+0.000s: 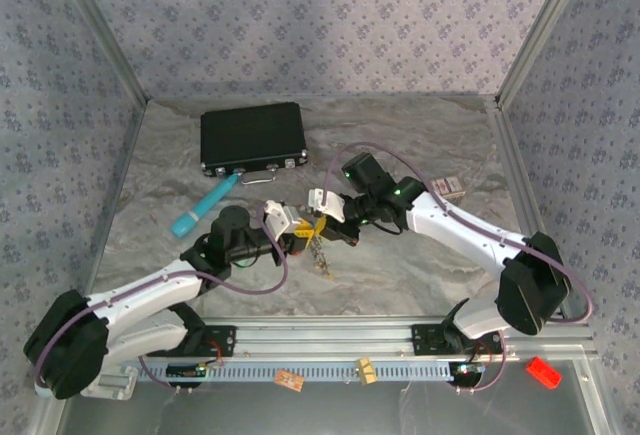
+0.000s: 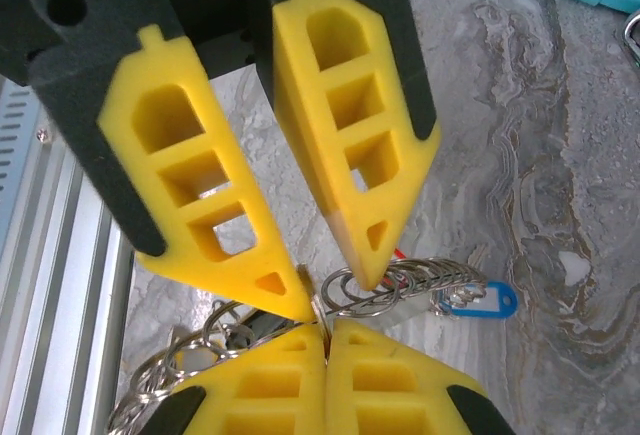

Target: Put the keys on the keyring

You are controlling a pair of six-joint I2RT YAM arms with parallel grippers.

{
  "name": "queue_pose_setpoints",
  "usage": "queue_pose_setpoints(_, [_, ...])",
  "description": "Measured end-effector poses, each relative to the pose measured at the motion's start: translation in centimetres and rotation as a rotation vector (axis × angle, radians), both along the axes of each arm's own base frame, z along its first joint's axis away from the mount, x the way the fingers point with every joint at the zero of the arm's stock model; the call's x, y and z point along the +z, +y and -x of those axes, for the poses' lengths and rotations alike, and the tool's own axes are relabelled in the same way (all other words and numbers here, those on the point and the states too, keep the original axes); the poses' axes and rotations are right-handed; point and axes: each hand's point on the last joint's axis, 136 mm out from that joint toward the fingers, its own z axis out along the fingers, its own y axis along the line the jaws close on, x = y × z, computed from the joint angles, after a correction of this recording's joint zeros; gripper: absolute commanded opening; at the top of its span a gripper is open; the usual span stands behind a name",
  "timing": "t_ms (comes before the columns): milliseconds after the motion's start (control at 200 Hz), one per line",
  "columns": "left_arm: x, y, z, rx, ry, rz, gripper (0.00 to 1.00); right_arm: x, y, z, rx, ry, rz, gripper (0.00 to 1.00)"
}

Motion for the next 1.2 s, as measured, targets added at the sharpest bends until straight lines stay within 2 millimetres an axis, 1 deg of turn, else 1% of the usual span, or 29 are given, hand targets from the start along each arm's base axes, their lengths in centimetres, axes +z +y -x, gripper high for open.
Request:
queue_pose_setpoints(80, [-0.3,-0.1,0.2,-0.016,0.005,-0.010,0.07,-0.1,0.1,0.0,0.006,-0.012,0.018,0.00])
queue_pose_setpoints(160, [-0.5,-0.2,0.4,-0.029,0.011,-0.016,0.00,-0.3,-0.1,0.1,0.005,-0.013,0.028,0.00])
queue_pose_setpoints(210, [-0.5,-0.3,0.4,-0.033,0.011,-0.018,0.00,-0.3,-0.1,0.1,0.004,-0.012,0.029,0.00])
queue_pose_setpoints(225, [-0.5,-0.3,0.4,-0.033,0.010,-0.018,0.00,-0.3,-0.1,0.0,0.003,-0.012,0.028,0.02])
queue_pose_setpoints(285, [-0.4,-0.3,0.4,-0.036,0.010,-0.016,0.00,-0.2,-0.1,0.0,-0.003,-0.006,0.022,0.18])
queue_pose_setpoints(340, [-0.3,-0.3,0.4,-0.036,0.007,-0.013,0.00,-0.2,-0.3,-0.1,-0.010,0.004,-0.004,0.25])
queue_pose_setpoints(395, [-0.3,-0.3,0.4,-0.032,0.010,-0.006,0.00,-0.2,-0.6,-0.1,-0.027,0.027,-0.041,0.28])
queue_pose_setpoints(515, [-0.4,-0.2,0.5,-0.021,0.011,0.042,0.00,-0.5,-1.3,-0.5,-0.068,0.076,-0.107,0.30])
queue_pose_setpoints(610, [-1.0,-0.1,0.6,-0.011,0.028,0.068,0.00,-1.0,-1.2,-0.3,-0.080,0.112,-0.140,0.30])
queue_pose_setpoints(755, [-0.5,-0.2,0.4,-0.005,0.025,0.112,0.00,-0.9,-0.8,-0.1,-0.077,0.136,-0.181,0.29])
queue_pose_setpoints(865, [-0.1,-0.3,0.4,-0.005,0.020,0.135,0.00,-0.4,-0.5,-0.4,-0.080,0.130,-0.205,0.26])
queue_pose_setpoints(1014, [0.4,-0.3,0.4,-0.009,0.004,0.155,0.00,-0.1,-0.3,-0.5,-0.081,0.133,-0.221,0.17])
queue_pose_setpoints(1129, [0.5,-0.3,0.4,-0.008,0.007,0.161,0.00,0.1,-0.1,-0.5,-0.073,0.131,-0.235,0.00])
queue_pose_setpoints(1199, [0.5,-0.3,0.4,-0.006,0.007,0.162,0.00,0.1,-0.1,-0.5,-0.076,0.139,-0.236,0.00])
